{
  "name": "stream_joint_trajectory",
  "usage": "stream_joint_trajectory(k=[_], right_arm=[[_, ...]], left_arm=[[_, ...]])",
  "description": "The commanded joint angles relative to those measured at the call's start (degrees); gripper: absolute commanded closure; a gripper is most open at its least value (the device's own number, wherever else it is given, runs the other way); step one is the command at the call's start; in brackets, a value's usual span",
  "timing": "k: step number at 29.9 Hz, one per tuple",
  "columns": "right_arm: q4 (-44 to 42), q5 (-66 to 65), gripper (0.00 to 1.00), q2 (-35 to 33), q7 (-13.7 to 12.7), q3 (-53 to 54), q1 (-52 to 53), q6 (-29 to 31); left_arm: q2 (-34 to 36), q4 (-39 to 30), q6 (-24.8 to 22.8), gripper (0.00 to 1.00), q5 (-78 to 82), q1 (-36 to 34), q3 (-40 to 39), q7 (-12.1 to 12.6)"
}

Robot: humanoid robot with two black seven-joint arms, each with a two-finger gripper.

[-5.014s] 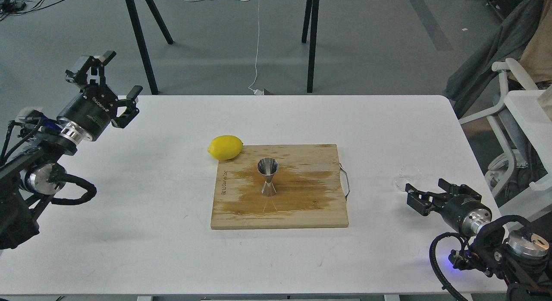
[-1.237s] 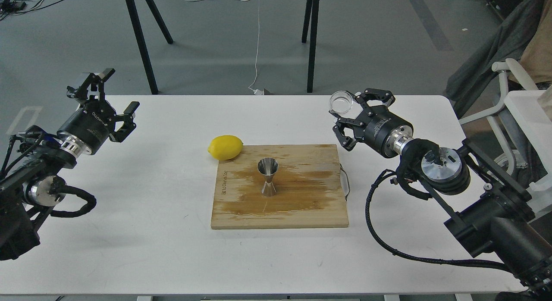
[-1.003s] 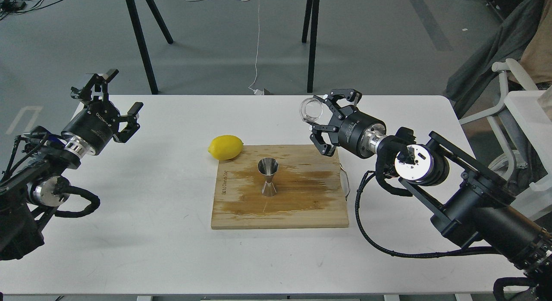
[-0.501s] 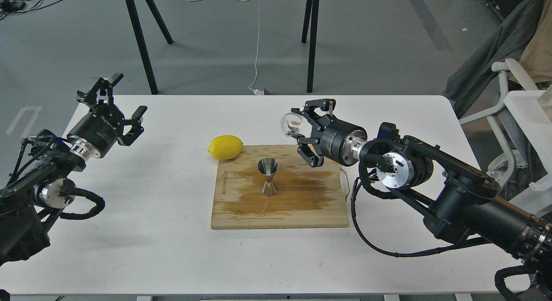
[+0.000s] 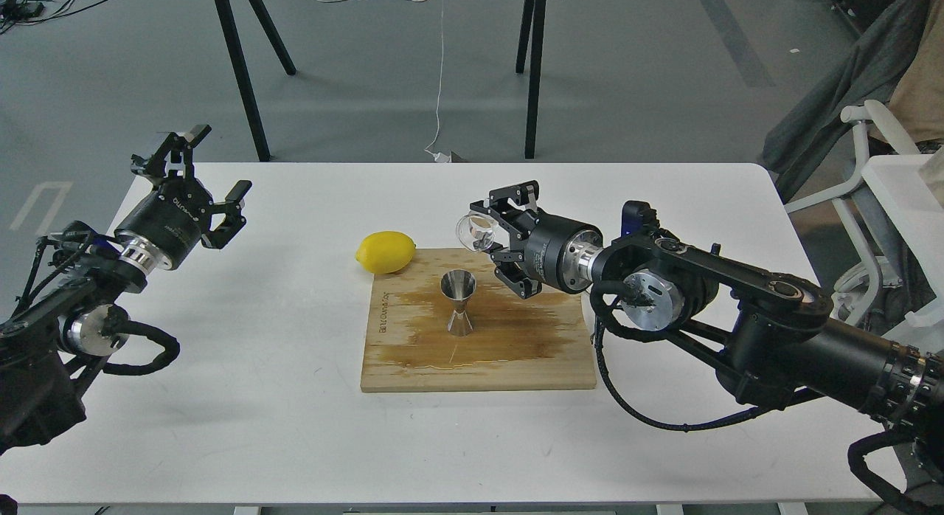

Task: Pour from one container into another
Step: 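Carry the clear cup with the right gripper above the jigger, then tilt the clear cup with the right gripper to pour into the jigger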

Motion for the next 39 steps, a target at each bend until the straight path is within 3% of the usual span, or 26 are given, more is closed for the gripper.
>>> stream_joint_trajectory(k=[1, 39], right_arm=[[-0.06, -1.74, 0.69, 0.20, 0.00, -1.34, 1.45, 0.00], [-1.30, -7.62, 0.68, 1.17, 0.09, -12.06, 8.04, 0.27]], left_arm=[[0.00, 0.00, 0.00, 0.00, 0.00, 0.01, -0.09, 0.00], [0.09, 0.00, 0.00, 0.00, 0.00, 0.01, -0.09, 0.00]])
